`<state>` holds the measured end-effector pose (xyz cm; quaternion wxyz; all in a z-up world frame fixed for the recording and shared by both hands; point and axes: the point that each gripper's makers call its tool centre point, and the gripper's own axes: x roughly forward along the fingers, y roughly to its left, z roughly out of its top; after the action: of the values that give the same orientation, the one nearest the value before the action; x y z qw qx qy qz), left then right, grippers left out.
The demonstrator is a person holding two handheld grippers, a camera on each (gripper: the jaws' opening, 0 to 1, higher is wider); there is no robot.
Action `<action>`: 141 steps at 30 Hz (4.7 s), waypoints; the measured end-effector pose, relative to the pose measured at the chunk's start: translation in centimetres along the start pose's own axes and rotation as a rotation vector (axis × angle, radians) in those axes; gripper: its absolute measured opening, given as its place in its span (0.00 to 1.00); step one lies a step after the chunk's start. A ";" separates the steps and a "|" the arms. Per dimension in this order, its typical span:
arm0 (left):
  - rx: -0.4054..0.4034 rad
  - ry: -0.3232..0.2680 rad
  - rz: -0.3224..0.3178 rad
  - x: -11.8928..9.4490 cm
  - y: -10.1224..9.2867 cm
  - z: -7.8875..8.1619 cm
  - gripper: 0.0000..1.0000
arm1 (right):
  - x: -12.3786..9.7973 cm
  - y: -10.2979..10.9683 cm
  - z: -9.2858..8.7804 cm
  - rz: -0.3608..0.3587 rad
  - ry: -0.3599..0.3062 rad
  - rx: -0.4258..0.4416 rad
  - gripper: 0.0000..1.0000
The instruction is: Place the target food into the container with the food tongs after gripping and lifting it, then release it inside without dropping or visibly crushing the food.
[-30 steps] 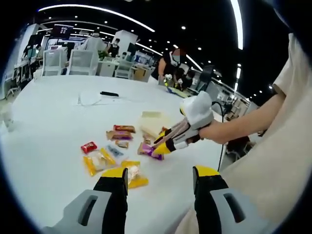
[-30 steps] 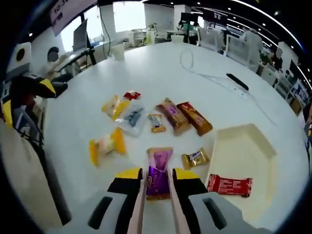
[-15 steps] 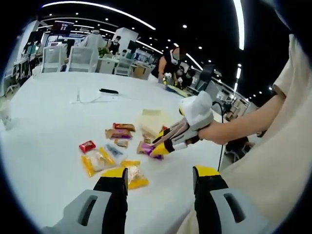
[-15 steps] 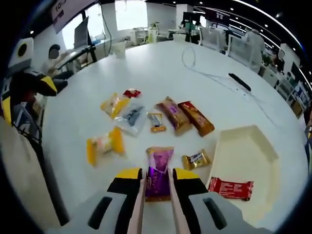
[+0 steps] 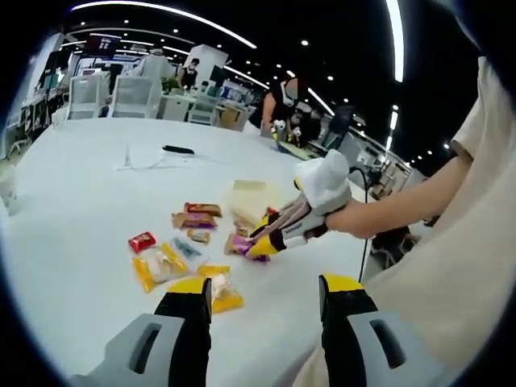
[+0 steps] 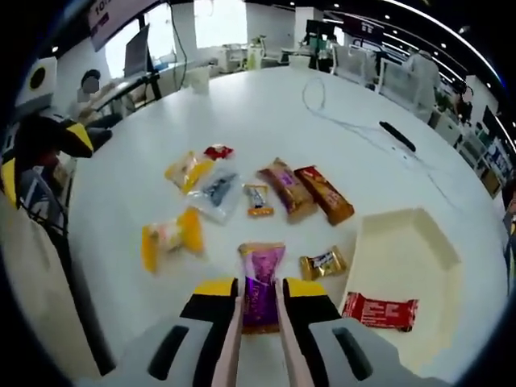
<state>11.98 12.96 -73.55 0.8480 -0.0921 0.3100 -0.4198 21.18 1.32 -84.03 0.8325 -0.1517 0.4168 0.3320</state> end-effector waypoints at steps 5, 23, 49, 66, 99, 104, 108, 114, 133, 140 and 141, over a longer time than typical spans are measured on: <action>0.001 0.001 0.007 -0.3 -0.1 -0.2 0.53 | -0.6 0.4 1.1 0.020 -0.033 0.013 0.20; 0.013 -0.020 0.005 -0.4 -0.5 0.3 0.57 | -3.8 0.2 2.0 0.035 -0.117 0.102 0.20; 0.051 -0.066 0.011 -1.0 -1.1 1.3 0.57 | -7.1 -2.2 5.0 -0.021 -0.239 0.160 0.21; 0.062 -0.058 -0.008 -1.2 -1.7 0.8 0.57 | -8.9 -3.7 5.6 -0.058 -0.296 0.213 0.21; 0.059 -0.037 -0.028 -0.5 -2.3 0.6 0.57 | -10.9 -7.5 4.8 -0.113 -0.352 0.339 0.21; 0.059 -0.035 -0.032 -0.4 -2.3 0.6 0.57 | -11.2 -7.9 4.6 -0.123 -0.356 0.346 0.21; 0.062 -0.034 -0.035 -0.3 -2.4 0.6 0.57 | -11.8 -8.5 4.5 -0.136 -0.367 0.363 0.21; 0.064 -0.031 -0.040 -0.1 -2.5 0.7 0.57 | -12.3 -9.4 4.6 -0.156 -0.378 0.371 0.21; 0.064 -0.027 -0.044 0.0 -2.5 0.6 0.57 | -12.9 -10.7 4.3 -0.185 -0.389 0.396 0.21; 0.063 -0.026 -0.043 -0.2 -2.5 0.5 0.57 | -13.1 -10.9 4.4 -0.190 -0.393 0.397 0.21; 0.062 -0.027 -0.043 -0.2 -2.5 0.5 0.57 | -13.1 -10.9 4.4 -0.191 -0.393 0.396 0.22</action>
<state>10.59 11.52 -72.04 0.8455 -0.0782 0.2833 -0.4459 25.56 -9.94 -71.25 0.9381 0.0425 0.2881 0.1875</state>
